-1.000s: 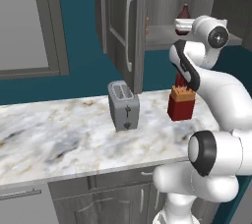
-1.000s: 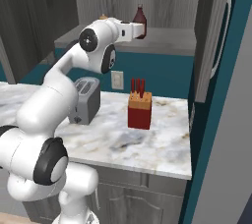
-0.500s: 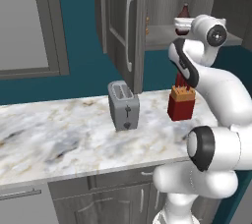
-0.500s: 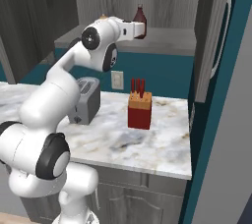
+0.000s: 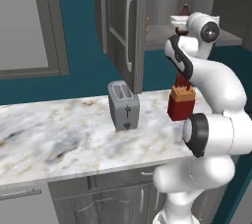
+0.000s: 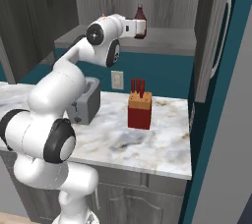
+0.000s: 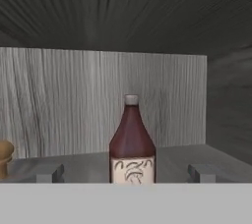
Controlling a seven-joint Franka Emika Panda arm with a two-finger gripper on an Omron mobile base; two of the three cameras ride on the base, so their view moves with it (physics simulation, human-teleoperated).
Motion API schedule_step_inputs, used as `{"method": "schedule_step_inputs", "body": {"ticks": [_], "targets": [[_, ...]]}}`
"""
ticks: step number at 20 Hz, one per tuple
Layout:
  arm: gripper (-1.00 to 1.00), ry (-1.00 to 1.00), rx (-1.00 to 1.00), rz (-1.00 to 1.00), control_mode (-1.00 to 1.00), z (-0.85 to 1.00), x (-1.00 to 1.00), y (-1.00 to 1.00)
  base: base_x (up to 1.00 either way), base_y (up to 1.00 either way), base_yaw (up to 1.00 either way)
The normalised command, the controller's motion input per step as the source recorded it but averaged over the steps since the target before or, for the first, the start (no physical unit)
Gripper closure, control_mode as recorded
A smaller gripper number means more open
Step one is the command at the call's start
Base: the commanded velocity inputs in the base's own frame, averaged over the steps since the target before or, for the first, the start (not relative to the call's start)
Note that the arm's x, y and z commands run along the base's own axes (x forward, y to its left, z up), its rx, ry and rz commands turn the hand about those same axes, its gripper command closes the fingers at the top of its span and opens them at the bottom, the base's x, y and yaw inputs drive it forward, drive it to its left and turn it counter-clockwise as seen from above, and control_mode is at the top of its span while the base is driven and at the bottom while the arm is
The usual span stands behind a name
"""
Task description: Take 2 condiments from the cabinet and move them on the counter near the stove.Make sure the condiments are lined up with each other, next to each other.
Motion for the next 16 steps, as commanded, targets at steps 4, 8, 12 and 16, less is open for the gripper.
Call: {"method": "schedule_step_inputs", "body": {"ticks": [4,8,12,16], "targets": [[-1.00,0.00,0.00,0.00,-1.00,0.00,0.39,0.00,0.00,0.00,0.00],[-1.00,0.00,0.00,0.00,-1.00,0.00,0.35,0.00,0.00,0.00,0.00],[-1.00,0.00,0.00,0.00,-1.00,0.00,0.29,-0.01,0.00,0.00,0.00],[-1.00,0.00,0.00,0.00,-1.00,0.00,0.17,-0.11,0.00,0.00,0.00]]}}
